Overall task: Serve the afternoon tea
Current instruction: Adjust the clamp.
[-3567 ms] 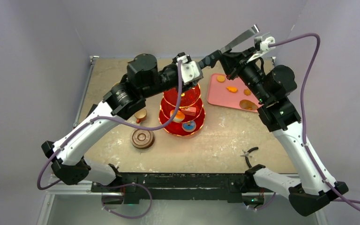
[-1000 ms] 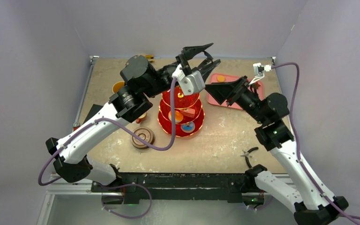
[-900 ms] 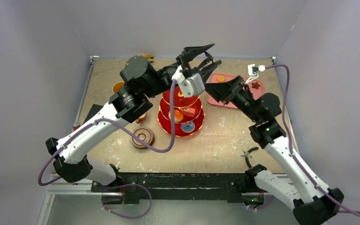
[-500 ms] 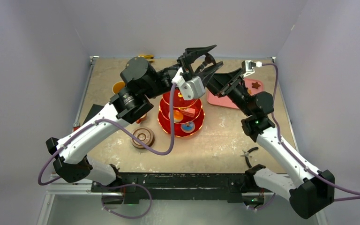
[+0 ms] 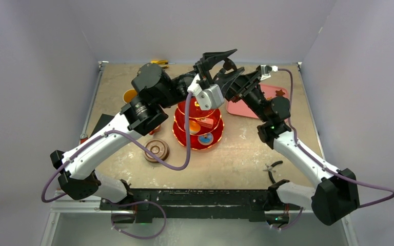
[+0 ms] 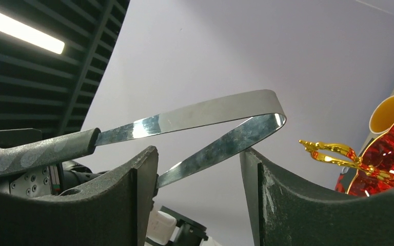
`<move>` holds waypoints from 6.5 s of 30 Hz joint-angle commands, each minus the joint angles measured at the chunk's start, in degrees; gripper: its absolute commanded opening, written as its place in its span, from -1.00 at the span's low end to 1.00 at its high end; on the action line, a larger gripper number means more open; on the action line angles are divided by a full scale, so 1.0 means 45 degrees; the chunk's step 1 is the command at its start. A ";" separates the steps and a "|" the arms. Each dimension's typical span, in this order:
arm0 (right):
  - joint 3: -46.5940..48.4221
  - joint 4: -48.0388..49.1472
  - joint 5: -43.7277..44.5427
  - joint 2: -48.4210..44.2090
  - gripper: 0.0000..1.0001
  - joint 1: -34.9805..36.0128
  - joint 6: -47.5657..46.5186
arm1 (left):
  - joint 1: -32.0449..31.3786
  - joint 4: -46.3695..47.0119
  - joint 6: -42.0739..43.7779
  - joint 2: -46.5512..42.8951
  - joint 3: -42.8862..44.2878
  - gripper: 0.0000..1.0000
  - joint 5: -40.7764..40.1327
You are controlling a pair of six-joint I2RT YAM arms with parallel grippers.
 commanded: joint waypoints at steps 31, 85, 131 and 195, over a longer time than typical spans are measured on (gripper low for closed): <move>0.5120 -0.5273 0.6650 -0.1700 -1.00 0.0110 -1.0754 | -0.0426 -0.5514 -0.3021 -0.1582 -0.0234 0.81 -0.3096; 0.6674 -0.6311 0.1991 -0.1573 -0.84 0.0274 -1.6446 | -0.0426 -0.3078 -0.3323 -0.0600 -0.0505 -0.11 -0.4671; 0.5808 -0.5247 0.1670 -0.1953 -0.94 0.0348 -1.8222 | 0.0024 -0.4255 -0.5130 -0.0573 0.0067 -0.78 -0.3570; 1.0334 -1.3610 0.0239 0.0003 0.86 0.0320 -1.6764 | 0.0038 -0.2123 -0.3117 -0.1319 -0.1167 -1.00 -0.4117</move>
